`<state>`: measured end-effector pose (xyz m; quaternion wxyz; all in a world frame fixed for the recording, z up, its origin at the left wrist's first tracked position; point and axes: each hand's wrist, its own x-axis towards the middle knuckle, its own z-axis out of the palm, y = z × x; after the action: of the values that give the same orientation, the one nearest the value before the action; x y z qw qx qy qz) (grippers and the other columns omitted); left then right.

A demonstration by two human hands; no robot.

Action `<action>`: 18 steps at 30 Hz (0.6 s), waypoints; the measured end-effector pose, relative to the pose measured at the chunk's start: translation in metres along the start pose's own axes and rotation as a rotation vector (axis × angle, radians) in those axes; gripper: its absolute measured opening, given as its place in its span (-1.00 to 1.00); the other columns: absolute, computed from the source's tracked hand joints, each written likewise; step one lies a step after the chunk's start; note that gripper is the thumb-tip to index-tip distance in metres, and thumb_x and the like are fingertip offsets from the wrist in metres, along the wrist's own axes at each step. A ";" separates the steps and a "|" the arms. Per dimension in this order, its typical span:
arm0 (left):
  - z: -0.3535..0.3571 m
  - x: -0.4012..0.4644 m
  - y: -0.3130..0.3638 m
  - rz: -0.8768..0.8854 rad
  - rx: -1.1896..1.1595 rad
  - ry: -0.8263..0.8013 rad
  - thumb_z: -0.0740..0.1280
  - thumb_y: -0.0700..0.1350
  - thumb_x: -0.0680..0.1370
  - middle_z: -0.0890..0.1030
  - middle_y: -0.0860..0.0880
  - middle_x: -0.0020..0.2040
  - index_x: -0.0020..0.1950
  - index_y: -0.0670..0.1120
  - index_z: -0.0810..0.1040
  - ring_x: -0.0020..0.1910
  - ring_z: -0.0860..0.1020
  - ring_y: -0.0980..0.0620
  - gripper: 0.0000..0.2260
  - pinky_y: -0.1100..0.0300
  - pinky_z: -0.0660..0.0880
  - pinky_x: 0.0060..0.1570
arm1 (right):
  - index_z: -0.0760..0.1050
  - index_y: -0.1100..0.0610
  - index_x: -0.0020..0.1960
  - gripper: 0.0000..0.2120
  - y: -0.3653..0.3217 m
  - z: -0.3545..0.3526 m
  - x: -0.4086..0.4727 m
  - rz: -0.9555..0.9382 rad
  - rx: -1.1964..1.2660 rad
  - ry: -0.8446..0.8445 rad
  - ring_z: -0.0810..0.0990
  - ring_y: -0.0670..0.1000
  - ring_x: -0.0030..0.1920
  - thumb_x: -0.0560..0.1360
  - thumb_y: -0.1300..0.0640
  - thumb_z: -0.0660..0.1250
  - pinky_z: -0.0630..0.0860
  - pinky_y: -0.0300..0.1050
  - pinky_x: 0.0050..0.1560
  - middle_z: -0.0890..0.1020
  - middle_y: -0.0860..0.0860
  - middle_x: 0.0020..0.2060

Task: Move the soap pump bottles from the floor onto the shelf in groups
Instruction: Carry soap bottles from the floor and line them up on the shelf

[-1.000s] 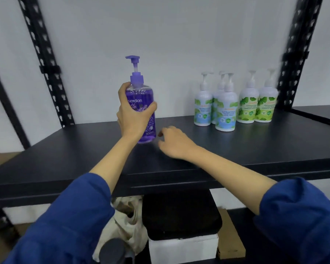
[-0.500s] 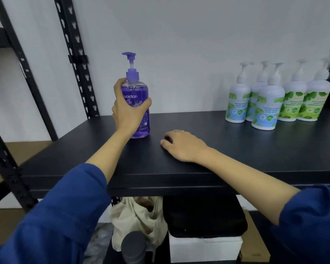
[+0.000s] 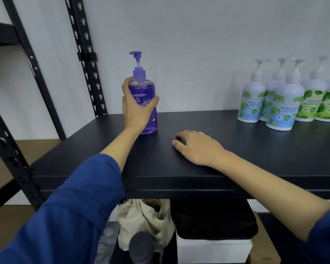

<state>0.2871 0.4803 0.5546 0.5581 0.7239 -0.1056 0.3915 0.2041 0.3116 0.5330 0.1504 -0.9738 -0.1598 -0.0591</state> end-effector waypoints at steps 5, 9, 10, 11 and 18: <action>0.006 0.008 -0.004 -0.022 -0.040 -0.067 0.49 -0.11 0.42 0.40 -0.05 0.29 0.41 0.00 0.15 0.17 0.49 0.02 -0.31 0.39 0.48 -0.11 | 0.37 0.08 0.37 -0.54 -0.001 -0.001 -0.001 0.014 -0.003 -0.005 0.44 0.10 0.28 0.61 -0.14 0.02 0.41 0.05 0.22 0.45 0.02 0.33; -0.001 0.014 -0.007 -0.089 -0.074 -0.234 0.50 -0.24 0.40 0.34 0.01 0.30 0.46 0.07 0.04 0.16 0.49 0.05 -0.17 0.38 0.51 -0.16 | 0.39 0.10 0.34 -0.55 -0.002 -0.002 -0.002 0.017 -0.007 -0.009 0.44 0.10 0.28 0.61 -0.14 0.02 0.40 0.04 0.20 0.46 0.03 0.32; -0.005 0.015 -0.008 -0.101 -0.060 -0.307 0.50 -0.30 0.37 0.30 0.03 0.31 0.48 0.09 -0.03 0.14 0.48 0.07 -0.08 0.37 0.51 -0.17 | 0.39 0.10 0.34 -0.55 -0.002 -0.002 -0.002 0.018 -0.007 -0.008 0.44 0.11 0.27 0.61 -0.14 0.02 0.41 0.04 0.20 0.47 0.04 0.31; -0.010 0.016 -0.010 -0.105 -0.035 -0.378 0.50 -0.36 0.35 0.25 0.04 0.32 0.50 0.11 -0.11 0.13 0.48 0.09 0.01 0.37 0.51 -0.17 | 0.40 0.11 0.33 -0.55 -0.002 -0.002 -0.002 0.019 -0.006 -0.008 0.45 0.11 0.26 0.61 -0.14 0.03 0.41 0.05 0.20 0.47 0.04 0.31; -0.023 0.019 -0.015 -0.097 -0.010 -0.536 0.52 -0.37 0.31 0.17 0.01 0.47 0.50 0.19 -0.28 0.26 0.46 0.08 0.16 0.32 0.54 -0.05 | 0.40 0.10 0.32 -0.56 -0.004 -0.002 -0.001 0.022 -0.012 -0.007 0.45 0.11 0.25 0.61 -0.13 0.03 0.41 0.04 0.19 0.48 0.04 0.30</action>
<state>0.2988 0.5112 0.5583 0.5317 0.8033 -0.2166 0.1581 0.2017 0.3138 0.5360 0.1447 -0.9766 -0.1491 -0.0548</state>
